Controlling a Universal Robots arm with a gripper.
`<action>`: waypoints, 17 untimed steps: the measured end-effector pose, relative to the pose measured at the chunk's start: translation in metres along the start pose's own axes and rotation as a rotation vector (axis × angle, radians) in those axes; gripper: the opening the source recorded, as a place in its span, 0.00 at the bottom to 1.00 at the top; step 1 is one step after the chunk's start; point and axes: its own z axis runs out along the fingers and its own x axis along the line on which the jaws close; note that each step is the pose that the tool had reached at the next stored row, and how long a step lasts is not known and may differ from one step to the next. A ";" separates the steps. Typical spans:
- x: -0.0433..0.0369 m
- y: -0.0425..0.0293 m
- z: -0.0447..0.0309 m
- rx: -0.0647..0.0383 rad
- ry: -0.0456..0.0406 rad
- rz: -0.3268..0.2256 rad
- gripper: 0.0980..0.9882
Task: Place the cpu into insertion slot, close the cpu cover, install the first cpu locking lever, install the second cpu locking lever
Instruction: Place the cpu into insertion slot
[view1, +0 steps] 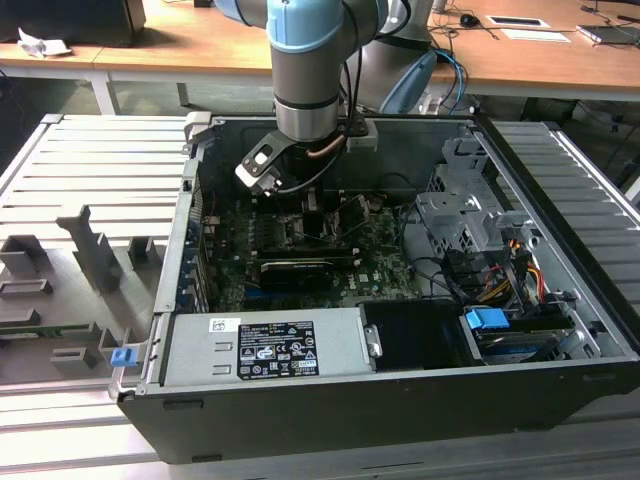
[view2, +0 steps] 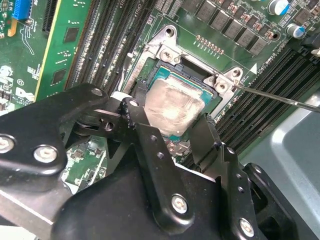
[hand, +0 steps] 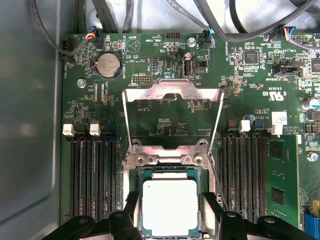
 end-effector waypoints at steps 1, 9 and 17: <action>0.0000 0.0001 -0.0014 0.000 -0.0001 0.000 0.57; 0.0000 0.0012 -0.0080 0.006 -0.0027 0.000 0.14; -0.0001 0.0016 -0.0124 0.006 -0.0027 0.000 0.01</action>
